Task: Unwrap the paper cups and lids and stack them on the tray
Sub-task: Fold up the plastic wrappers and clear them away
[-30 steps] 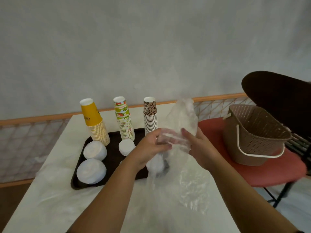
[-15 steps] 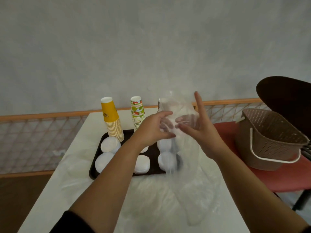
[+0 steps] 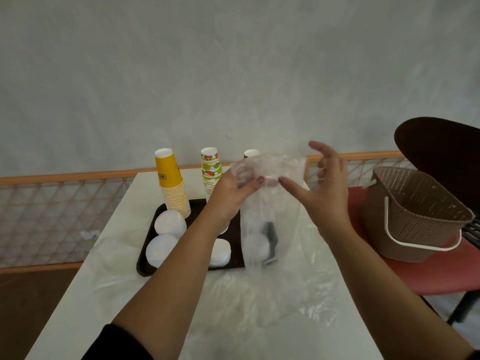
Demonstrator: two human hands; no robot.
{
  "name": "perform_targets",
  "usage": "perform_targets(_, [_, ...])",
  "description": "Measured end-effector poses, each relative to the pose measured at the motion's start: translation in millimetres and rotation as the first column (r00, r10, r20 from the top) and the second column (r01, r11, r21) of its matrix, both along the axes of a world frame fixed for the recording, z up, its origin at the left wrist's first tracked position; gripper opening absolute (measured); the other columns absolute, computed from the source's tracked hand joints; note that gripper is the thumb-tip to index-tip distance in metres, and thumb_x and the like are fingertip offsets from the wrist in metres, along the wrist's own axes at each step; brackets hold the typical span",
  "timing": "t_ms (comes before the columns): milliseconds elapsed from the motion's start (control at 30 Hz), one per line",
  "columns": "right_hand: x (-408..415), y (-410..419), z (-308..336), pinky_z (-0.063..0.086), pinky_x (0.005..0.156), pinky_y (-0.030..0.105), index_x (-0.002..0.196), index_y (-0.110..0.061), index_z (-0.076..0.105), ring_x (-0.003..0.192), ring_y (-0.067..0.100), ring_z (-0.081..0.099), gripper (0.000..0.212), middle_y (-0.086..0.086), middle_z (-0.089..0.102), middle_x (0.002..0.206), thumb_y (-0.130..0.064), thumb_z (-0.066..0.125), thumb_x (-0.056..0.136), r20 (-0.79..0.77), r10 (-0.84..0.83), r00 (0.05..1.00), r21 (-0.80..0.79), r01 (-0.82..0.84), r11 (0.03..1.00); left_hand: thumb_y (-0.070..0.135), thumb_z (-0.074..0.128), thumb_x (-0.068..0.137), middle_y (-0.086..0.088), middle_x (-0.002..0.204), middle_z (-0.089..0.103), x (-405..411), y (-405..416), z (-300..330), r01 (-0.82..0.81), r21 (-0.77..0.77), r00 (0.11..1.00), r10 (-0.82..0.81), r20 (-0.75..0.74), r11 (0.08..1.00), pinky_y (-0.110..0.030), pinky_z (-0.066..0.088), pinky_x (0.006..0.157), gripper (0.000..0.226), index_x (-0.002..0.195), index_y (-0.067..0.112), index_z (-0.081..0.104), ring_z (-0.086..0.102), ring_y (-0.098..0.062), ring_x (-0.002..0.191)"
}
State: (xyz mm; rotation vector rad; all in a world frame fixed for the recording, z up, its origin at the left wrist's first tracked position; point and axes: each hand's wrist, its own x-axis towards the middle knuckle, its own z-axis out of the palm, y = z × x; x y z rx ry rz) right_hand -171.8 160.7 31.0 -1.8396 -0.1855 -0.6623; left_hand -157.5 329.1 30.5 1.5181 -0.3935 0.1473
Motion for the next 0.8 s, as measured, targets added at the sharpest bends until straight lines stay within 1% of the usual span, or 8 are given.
perform_targets(100, [4, -9, -4, 0.034, 0.099, 0.016, 0.142, -0.032, 0.03, 0.125, 0.002, 0.04, 0.098, -0.012, 0.036, 0.14, -0.051, 0.079, 0.059, -0.165, 0.208, 0.964, -0.098, -0.226, 0.969, 0.0, 0.057, 0.089, -0.001, 0.102, 0.069, 0, -2, 3, 0.032, -0.068, 0.999, -0.032, 0.004, 0.997, -0.021, 0.053, 0.081, 0.02, 0.106, 0.009, 0.059, 0.068, -0.014, 0.096])
perform_targets(167, [4, -8, -8, 0.047, 0.099, 0.03, 0.134, -0.022, 0.047, 0.115, 0.007, 0.057, 0.075, -0.006, 0.059, 0.128, -0.036, 0.08, 0.068, -0.304, 0.403, 0.863, -0.019, -0.429, 0.903, 0.0, 0.057, 0.089, -0.001, 0.098, 0.07, 0, -5, 3, 0.022, -0.107, 1.0, -0.023, -0.006, 0.994, -0.023, 0.055, 0.078, 0.021, 0.108, 0.01, 0.06, 0.069, -0.014, 0.092])
perform_targets(300, [7, -2, -19, 0.055, 0.085, 0.045, 0.1, -0.013, 0.069, 0.088, 0.02, 0.07, 0.02, 0.006, 0.073, 0.094, -0.011, 0.072, 0.081, -0.268, 0.372, 0.889, 0.146, -0.344, 0.927, 0.016, 0.074, 0.078, -0.006, 0.112, 0.067, 3, -3, -2, 0.064, -0.091, 0.991, -0.074, -0.114, 0.994, -0.03, 0.055, 0.085, 0.043, 0.117, 0.017, 0.057, 0.064, -0.022, 0.106])
perform_targets(433, [14, -8, -17, 0.055, 0.079, 0.041, 0.096, -0.011, 0.068, 0.087, 0.025, 0.069, 0.014, 0.01, 0.072, 0.091, -0.007, 0.069, 0.083, -0.163, 0.375, 0.913, 0.316, -0.311, 0.896, 0.014, 0.078, 0.07, -0.008, 0.126, 0.061, -2, -3, -21, 0.336, 0.053, 0.893, -0.301, -0.336, 0.94, -0.043, 0.05, 0.095, 0.068, 0.129, 0.023, 0.047, 0.059, -0.024, 0.115])
perform_targets(500, [13, -10, -13, 0.055, 0.075, 0.034, 0.096, -0.014, 0.068, 0.084, 0.02, 0.069, 0.015, 0.005, 0.072, 0.087, -0.005, 0.067, 0.084, -0.137, 0.382, 0.914, 0.322, -0.324, 0.89, 0.009, 0.074, 0.078, -0.009, 0.118, 0.064, -3, -5, -28, 0.402, 0.022, 0.841, -0.359, -0.404, 0.915, -0.048, 0.05, 0.09, 0.059, 0.129, 0.019, 0.048, 0.063, -0.029, 0.109])
perform_targets(567, [13, -12, -11, 0.054, 0.074, 0.031, 0.101, -0.011, 0.066, 0.085, 0.018, 0.069, 0.017, 0.001, 0.071, 0.087, -0.004, 0.065, 0.085, -0.112, 0.428, 0.897, 0.318, -0.376, 0.87, 0.009, 0.065, 0.087, -0.008, 0.108, 0.068, -5, -8, -28, 0.412, 0.053, 0.83, -0.351, -0.434, 0.909, -0.038, 0.057, 0.076, 0.042, 0.126, 0.016, 0.051, 0.067, -0.032, 0.098])
perform_targets(700, [8, -17, -13, 0.053, 0.085, 0.036, 0.105, -0.012, 0.068, 0.099, 0.022, 0.066, 0.041, 0.01, 0.068, 0.103, -0.037, 0.073, 0.073, -0.077, 0.528, 0.846, 0.16, -0.512, 0.844, 0.007, 0.054, 0.094, -0.014, 0.098, 0.072, -2, -9, -28, 0.327, 0.04, 0.841, -0.272, -0.467, 0.944, -0.025, 0.054, 0.058, 0.022, 0.115, 0.006, 0.059, 0.07, -0.029, 0.079])
perform_targets(800, [9, -18, -12, 0.047, 0.092, 0.021, 0.086, -0.037, 0.074, 0.11, 0.002, 0.056, 0.03, 0.002, 0.059, 0.119, -0.051, 0.078, 0.06, -0.157, 0.639, 0.753, 0.108, -0.63, 0.769, 0.011, 0.053, 0.094, -0.009, 0.101, 0.072, 6, -7, -27, 0.264, -0.056, 0.847, -0.259, -0.465, 0.963, -0.032, 0.058, 0.073, 0.02, 0.112, 0.01, 0.063, 0.069, -0.023, 0.091])
